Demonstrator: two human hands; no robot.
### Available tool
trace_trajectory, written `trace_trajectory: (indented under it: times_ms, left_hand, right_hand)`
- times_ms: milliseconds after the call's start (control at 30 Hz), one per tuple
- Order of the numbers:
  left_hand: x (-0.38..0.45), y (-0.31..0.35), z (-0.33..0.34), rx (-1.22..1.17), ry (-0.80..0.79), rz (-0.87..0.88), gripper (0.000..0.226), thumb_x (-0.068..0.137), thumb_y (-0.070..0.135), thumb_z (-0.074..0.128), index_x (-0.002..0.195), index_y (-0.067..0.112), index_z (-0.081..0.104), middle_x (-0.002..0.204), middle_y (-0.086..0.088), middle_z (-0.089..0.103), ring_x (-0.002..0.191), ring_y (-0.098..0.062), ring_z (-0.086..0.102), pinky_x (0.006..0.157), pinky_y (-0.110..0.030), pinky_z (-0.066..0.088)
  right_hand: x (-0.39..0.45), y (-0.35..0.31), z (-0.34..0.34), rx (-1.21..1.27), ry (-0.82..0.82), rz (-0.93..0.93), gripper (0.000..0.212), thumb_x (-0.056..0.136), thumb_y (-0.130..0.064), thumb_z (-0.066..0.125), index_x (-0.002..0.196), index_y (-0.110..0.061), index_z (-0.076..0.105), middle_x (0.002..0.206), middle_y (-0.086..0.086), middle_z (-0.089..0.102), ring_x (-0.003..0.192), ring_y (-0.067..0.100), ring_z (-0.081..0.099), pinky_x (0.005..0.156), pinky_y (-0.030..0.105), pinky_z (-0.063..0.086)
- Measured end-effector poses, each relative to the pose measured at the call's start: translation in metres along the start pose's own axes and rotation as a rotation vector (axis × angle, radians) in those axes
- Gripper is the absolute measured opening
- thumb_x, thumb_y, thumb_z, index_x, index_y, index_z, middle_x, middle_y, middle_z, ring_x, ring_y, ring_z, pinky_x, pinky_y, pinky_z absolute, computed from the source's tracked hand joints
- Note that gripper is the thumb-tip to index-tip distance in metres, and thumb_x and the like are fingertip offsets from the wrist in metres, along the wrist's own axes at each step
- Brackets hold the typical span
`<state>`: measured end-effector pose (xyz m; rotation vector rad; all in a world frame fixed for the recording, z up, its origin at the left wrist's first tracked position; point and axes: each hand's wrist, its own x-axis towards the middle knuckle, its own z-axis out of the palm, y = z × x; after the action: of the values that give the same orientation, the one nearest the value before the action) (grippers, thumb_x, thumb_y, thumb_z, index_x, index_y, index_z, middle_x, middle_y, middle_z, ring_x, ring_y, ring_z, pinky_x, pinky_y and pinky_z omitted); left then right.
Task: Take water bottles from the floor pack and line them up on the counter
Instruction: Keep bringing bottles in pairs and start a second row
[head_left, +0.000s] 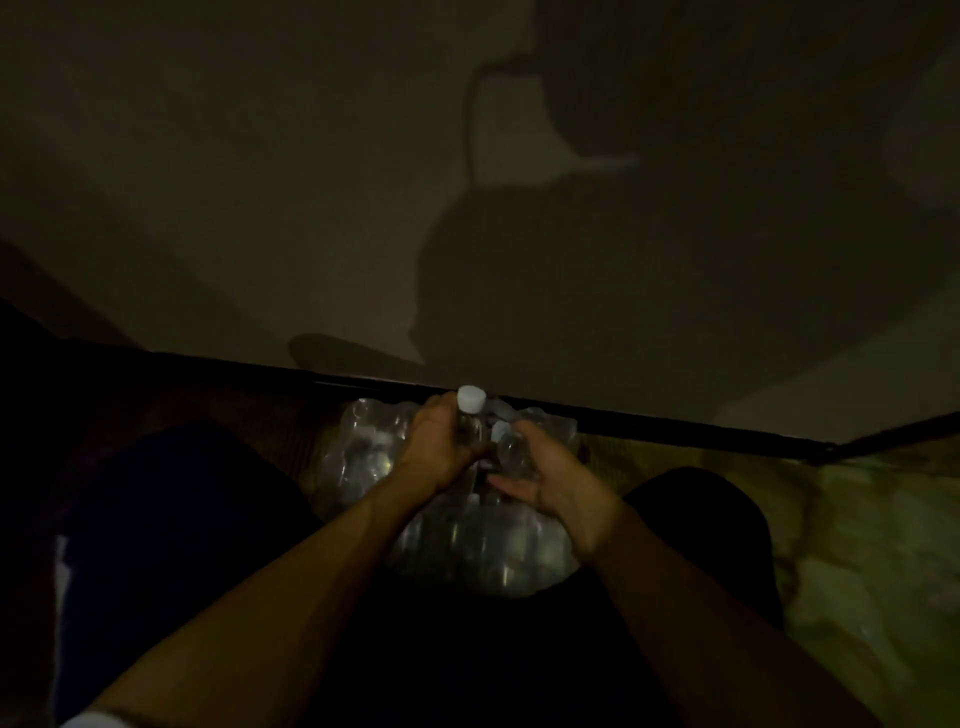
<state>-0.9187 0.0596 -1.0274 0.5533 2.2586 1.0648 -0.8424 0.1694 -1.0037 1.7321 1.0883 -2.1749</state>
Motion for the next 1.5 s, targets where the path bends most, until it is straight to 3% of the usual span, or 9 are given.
trace_trajectory:
  times_ms: [100, 400, 600, 767, 900, 1100, 1300, 1433, 1500]
  left_hand:
    - [0.003, 0.011, -0.004, -0.074, 0.02, -0.017, 0.055, 0.074, 0.015, 0.082, 0.124, 0.008, 0.059, 0.12, -0.008, 0.065, 0.112, -0.021, 0.062, 0.093, -0.022, 0.044]
    - [-0.011, 0.049, -0.029, -0.152, 0.016, -0.11, 0.067, 0.067, 0.024, 0.088, 0.125, 0.011, 0.058, 0.115, -0.004, 0.069, 0.103, -0.015, 0.064, 0.089, -0.024, 0.049]
    - [-0.046, 0.104, -0.069, -0.259, 0.013, -0.21, 0.062, 0.073, 0.032, 0.082, 0.126, 0.013, 0.058, 0.114, -0.003, 0.068, 0.102, -0.017, 0.066, 0.09, -0.037, 0.055]
    - [-0.082, 0.176, -0.107, -0.622, 0.046, -0.349, 0.042, 0.078, 0.02, 0.079, 0.116, 0.012, 0.063, 0.106, -0.006, 0.072, 0.093, -0.021, 0.071, 0.072, -0.031, 0.058]
    - [-0.109, 0.233, -0.14, -0.793, 0.048, -0.422, 0.03, 0.083, 0.025, 0.074, 0.11, 0.013, 0.066, 0.101, -0.009, 0.074, 0.088, -0.026, 0.073, 0.073, -0.039, 0.059]
    - [-0.144, 0.324, -0.196, -0.903, 0.074, -0.542, 0.037, 0.085, 0.043, 0.068, 0.101, 0.009, 0.065, 0.096, -0.011, 0.073, 0.085, -0.027, 0.072, 0.068, -0.041, 0.057]
    - [-0.171, 0.391, -0.254, -0.959, 0.053, -0.572, 0.077, 0.073, 0.069, 0.065, 0.122, 0.009, 0.061, 0.108, -0.014, 0.072, 0.088, -0.028, 0.074, 0.071, -0.043, 0.061]
    - [-0.184, 0.42, -0.283, -1.015, -0.118, -0.504, 0.068, 0.09, 0.07, 0.036, 0.107, 0.011, 0.066, 0.093, -0.012, 0.075, 0.072, -0.017, 0.075, 0.059, -0.031, 0.06]
    - [-0.186, 0.43, -0.293, -1.061, -0.164, -0.491, 0.067, 0.092, 0.069, 0.031, 0.093, 0.011, 0.065, 0.077, -0.009, 0.072, 0.068, -0.011, 0.071, 0.066, -0.035, 0.061]
  right_hand:
    - [-0.003, -0.01, -0.008, -0.038, -0.001, 0.031, 0.035, 0.093, -0.034, 0.06, 0.122, -0.013, 0.054, 0.105, 0.015, 0.059, 0.08, 0.026, 0.062, 0.069, 0.042, 0.059]
    - [-0.032, -0.023, -0.028, -0.251, 0.016, 0.143, 0.06, 0.085, -0.06, 0.058, 0.113, -0.008, 0.067, 0.08, 0.008, 0.07, 0.044, 0.014, 0.061, 0.035, 0.017, 0.044]
    - [-0.118, -0.048, -0.032, -0.291, 0.028, 0.221, 0.058, 0.085, -0.064, 0.055, 0.109, -0.012, 0.068, 0.075, 0.007, 0.069, 0.057, 0.012, 0.061, 0.039, 0.015, 0.04]
    - [-0.205, -0.074, -0.039, -0.27, -0.067, 0.147, 0.057, 0.084, -0.06, 0.058, 0.117, -0.013, 0.065, 0.086, 0.007, 0.07, 0.058, 0.01, 0.061, 0.045, 0.015, 0.041]
    - [-0.273, -0.097, -0.039, -0.24, -0.12, 0.09, 0.051, 0.083, -0.052, 0.064, 0.118, -0.015, 0.064, 0.075, 0.004, 0.068, 0.051, 0.007, 0.056, 0.05, 0.018, 0.038]
    - [-0.364, -0.138, -0.035, -0.185, -0.201, 0.014, 0.051, 0.079, -0.051, 0.07, 0.117, -0.017, 0.063, 0.092, 0.007, 0.07, 0.064, 0.011, 0.056, 0.064, 0.025, 0.044]
    - [-0.45, -0.173, -0.019, -0.098, -0.286, -0.099, 0.064, 0.073, -0.051, 0.075, 0.126, -0.021, 0.056, 0.108, 0.006, 0.072, 0.077, 0.015, 0.063, 0.061, 0.026, 0.043]
    - [-0.491, -0.194, -0.004, -0.004, -0.326, -0.159, 0.074, 0.078, -0.032, 0.077, 0.141, -0.021, 0.039, 0.12, 0.013, 0.068, 0.1, 0.023, 0.071, 0.071, 0.034, 0.057]
    - [-0.509, -0.203, 0.003, -0.043, -0.352, -0.216, 0.06, 0.083, -0.025, 0.073, 0.136, -0.019, 0.044, 0.122, 0.012, 0.066, 0.106, 0.025, 0.069, 0.088, 0.043, 0.056]
